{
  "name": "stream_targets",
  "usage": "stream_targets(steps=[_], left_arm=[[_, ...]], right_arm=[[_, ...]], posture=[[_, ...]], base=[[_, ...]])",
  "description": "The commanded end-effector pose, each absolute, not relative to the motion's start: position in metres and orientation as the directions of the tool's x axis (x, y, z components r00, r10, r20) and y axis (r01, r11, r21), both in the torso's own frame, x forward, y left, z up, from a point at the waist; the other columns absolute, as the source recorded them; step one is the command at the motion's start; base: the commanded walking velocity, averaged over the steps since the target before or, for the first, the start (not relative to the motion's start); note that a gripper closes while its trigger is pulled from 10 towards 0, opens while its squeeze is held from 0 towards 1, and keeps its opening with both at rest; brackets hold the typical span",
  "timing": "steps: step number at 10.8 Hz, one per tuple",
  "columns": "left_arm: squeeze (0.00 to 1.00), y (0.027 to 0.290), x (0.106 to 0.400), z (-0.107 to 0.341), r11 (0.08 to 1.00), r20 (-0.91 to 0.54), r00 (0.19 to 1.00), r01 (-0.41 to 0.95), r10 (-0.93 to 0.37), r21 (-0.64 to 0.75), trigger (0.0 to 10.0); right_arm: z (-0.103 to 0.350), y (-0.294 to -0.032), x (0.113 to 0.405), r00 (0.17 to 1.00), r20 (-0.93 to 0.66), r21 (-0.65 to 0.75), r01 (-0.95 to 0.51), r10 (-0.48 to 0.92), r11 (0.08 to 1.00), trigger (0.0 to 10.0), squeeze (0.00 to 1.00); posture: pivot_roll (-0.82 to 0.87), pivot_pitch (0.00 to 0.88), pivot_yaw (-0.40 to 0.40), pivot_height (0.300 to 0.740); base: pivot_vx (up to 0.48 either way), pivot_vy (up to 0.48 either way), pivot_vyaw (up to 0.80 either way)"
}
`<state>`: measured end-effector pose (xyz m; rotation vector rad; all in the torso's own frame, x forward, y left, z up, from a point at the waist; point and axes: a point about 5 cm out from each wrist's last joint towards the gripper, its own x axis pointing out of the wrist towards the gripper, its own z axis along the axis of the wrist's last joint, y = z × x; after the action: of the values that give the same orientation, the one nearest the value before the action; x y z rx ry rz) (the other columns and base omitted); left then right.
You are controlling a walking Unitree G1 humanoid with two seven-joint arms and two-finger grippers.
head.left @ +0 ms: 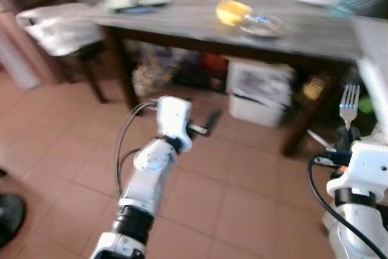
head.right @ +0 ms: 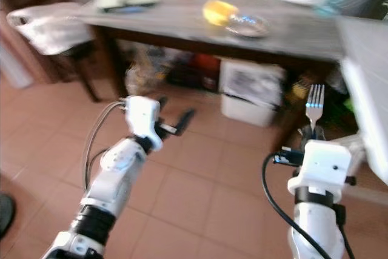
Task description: Setting the table
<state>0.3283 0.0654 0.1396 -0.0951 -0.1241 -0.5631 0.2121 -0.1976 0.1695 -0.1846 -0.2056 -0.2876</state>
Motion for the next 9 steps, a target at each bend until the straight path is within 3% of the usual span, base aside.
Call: stream_targets(steps=[1, 9], left_arm=[[0.0, 0.0696, 0.3299, 0.1397, 0.849, 0.139, 0.846, 0.526, -0.515, -0.054, 10.0], [0.0, 0.0669, 0.3274, 0.1374, 0.842, 0.131, 0.84, 0.536, -0.526, -0.054, 10.0]], right_arm=[[0.1686, -0.2006, 0.2085, 0.936, 0.224, -0.163, 0.31, -0.271, 0.936, 10.0, 0.0], [0.1681, -0.1987, 0.2098, 0.938, 0.222, -0.161, 0.305, -0.267, 0.939, 10.0, 0.0]], posture=[[-0.04, 0.092, 0.033, 0.74], [-0.04, 0.094, 0.032, 0.74]], base=[[0.48, 0.0, 0.0], [0.48, 0.0, 0.0]])
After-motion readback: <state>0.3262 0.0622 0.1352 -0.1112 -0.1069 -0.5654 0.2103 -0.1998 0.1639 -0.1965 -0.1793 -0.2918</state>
